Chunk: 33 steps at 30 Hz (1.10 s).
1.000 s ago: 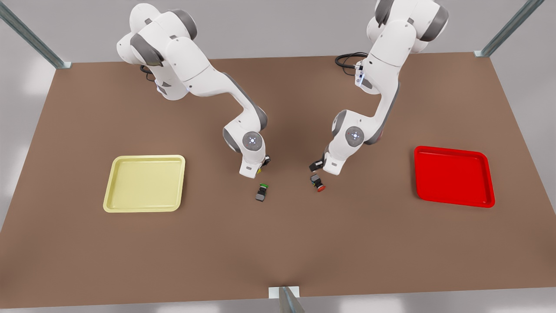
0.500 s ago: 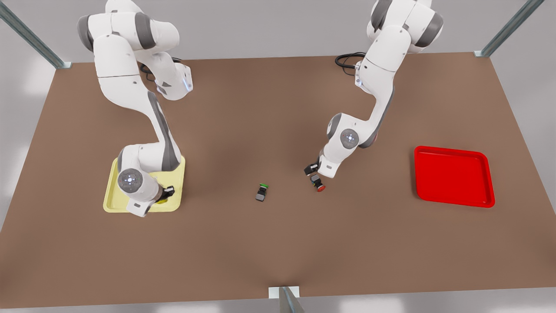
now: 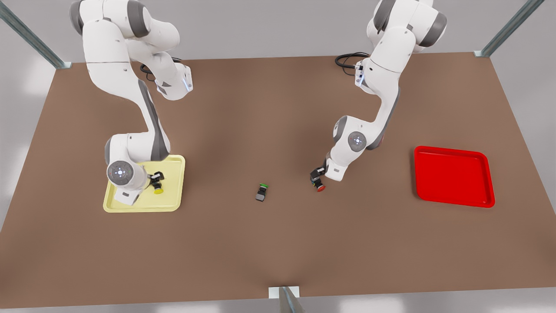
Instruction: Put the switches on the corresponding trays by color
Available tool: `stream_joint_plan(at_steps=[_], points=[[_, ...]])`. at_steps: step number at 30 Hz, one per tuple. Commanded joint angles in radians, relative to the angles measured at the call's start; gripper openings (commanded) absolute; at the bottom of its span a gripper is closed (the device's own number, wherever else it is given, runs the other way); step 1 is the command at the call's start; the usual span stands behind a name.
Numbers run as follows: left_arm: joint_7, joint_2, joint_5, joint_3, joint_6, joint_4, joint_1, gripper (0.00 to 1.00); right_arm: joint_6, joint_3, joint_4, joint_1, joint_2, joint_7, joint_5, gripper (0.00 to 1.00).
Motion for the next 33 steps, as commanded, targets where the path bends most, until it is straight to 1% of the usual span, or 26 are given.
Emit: stream_joint_plan(at_steps=[1,2,3,4,6,9,10,23,33], points=[[0.0,0.0,0.003,0.0,0.0,0.0,0.0,1.0,-0.071,0.011,0.07,0.005,0.002,0.0,-0.001,1.0],[0.002,0.0,0.003,0.0,0.0,0.0,0.006,1.0,-0.191,0.034,0.229,0.013,0.009,-0.003,0.005,1.0],[0.002,0.001,0.004,0.0,0.0,-0.002,0.011,1.0,-0.379,0.088,0.445,0.013,0.014,-0.003,0.031,1.0],[0.002,0.001,0.007,0.0,0.0,-0.002,0.012,1.0,-0.444,0.101,0.56,0.014,0.012,0.001,0.04,1.0],[0.012,0.0,0.009,0.006,0.0,-0.002,0.02,1.0,-0.481,0.097,0.619,0.007,0.003,0.006,0.034,1.0],[0.032,-0.003,0.009,0.02,0.0,-0.003,0.021,1.0,-0.467,0.088,0.622,-0.001,-0.012,0.04,0.033,1.0],[0.034,-0.003,0.009,0.02,0.0,-0.006,0.021,1.0,-0.47,0.089,0.631,-0.022,-0.046,0.176,0.033,1.0],[0.034,-0.016,0.01,0.017,0.025,-0.032,0.018,1.0,-0.482,0.105,0.631,-0.007,-0.046,0.173,0.033,1.0],[0.032,0.024,0.009,0.012,0.026,0.025,-0.02,1.0,-0.478,0.105,0.631,-0.007,-0.041,0.175,0.03,1.0]])
